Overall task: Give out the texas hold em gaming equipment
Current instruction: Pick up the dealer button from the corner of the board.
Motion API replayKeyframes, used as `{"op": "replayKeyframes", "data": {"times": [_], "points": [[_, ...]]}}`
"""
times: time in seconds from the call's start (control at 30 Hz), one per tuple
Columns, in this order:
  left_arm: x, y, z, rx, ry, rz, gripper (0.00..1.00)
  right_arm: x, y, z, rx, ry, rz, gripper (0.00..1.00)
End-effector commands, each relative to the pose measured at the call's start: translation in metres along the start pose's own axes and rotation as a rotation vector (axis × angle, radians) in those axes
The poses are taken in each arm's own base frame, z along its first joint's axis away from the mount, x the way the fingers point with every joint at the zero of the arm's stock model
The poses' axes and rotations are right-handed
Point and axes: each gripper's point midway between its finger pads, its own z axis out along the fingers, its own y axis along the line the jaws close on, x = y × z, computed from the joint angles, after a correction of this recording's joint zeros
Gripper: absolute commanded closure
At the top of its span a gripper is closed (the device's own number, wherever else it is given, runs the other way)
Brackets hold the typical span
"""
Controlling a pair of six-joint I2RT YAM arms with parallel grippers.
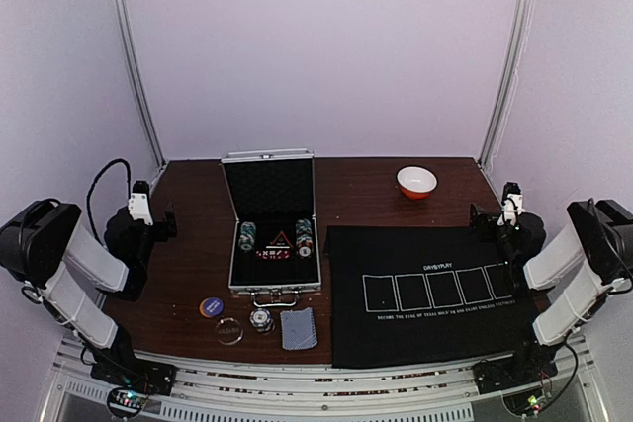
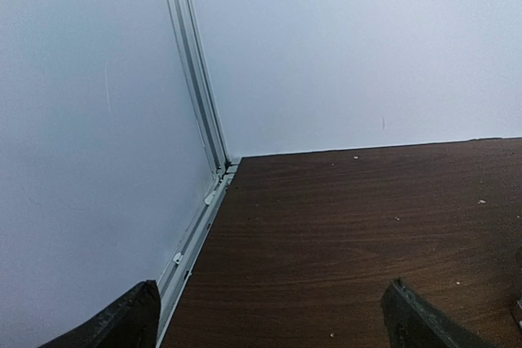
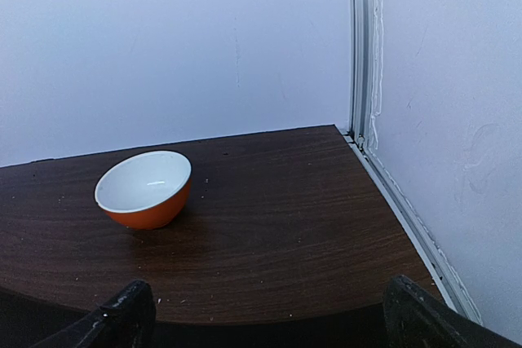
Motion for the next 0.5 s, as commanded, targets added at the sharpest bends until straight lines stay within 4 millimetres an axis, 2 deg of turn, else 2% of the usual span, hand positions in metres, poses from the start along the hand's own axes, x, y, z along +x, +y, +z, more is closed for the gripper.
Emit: {"op": "replayKeyframes", "data": {"times": [0.0, 0.07, 0.13, 0.2, 0.27, 0.3, 0.33, 0.37, 0.4, 0.43, 0.47], "points": [[-0.014, 0.003, 0.004, -0.002, -0.037, 0.006, 0.02, -0.003, 0.002, 0.002, -0.002, -0.007, -0.008, 0.00], [-0.020, 0.007, 0.013, -0.026, 0.005, 0.007, 0.02, -0.007, 0.001, -0.002, 0.000, -0.026, 0.006, 0.00], [-0.034, 0.016, 0.028, -0.087, 0.063, -0.002, 0.02, -0.016, -0.008, -0.004, 0.052, -0.032, 0.026, 0.00], [-0.064, 0.019, 0.036, -0.113, 0.067, -0.014, 0.02, -0.028, -0.021, -0.007, 0.129, -0.034, 0.059, 0.00], [-0.094, 0.007, 0.041, -0.060, 0.083, -0.015, 0.02, -0.048, -0.024, -0.009, 0.142, -0.062, 0.087, 0.00], [-0.111, -0.005, 0.043, -0.011, 0.094, -0.013, 0.02, -0.059, -0.022, -0.009, 0.129, -0.078, 0.097, 0.00], [-0.137, -0.045, 0.038, 0.127, 0.164, 0.003, 0.02, -0.096, -0.004, -0.003, 0.039, -0.114, 0.117, 0.00], [-0.144, -0.065, 0.032, 0.198, 0.206, 0.016, 0.02, -0.101, 0.003, 0.001, 0.004, -0.082, 0.121, 0.00], [-0.146, -0.088, 0.022, 0.271, 0.263, 0.041, 0.02, -0.127, 0.016, 0.009, -0.055, -0.090, 0.128, 0.00], [-0.148, -0.108, 0.011, 0.332, 0.318, 0.054, 0.02, -0.130, 0.027, 0.014, -0.105, -0.028, 0.130, 0.00], [-0.144, -0.126, -0.004, 0.396, 0.395, 0.067, 0.02, -0.142, 0.040, 0.019, -0.169, 0.002, 0.136, 0.00]]}}
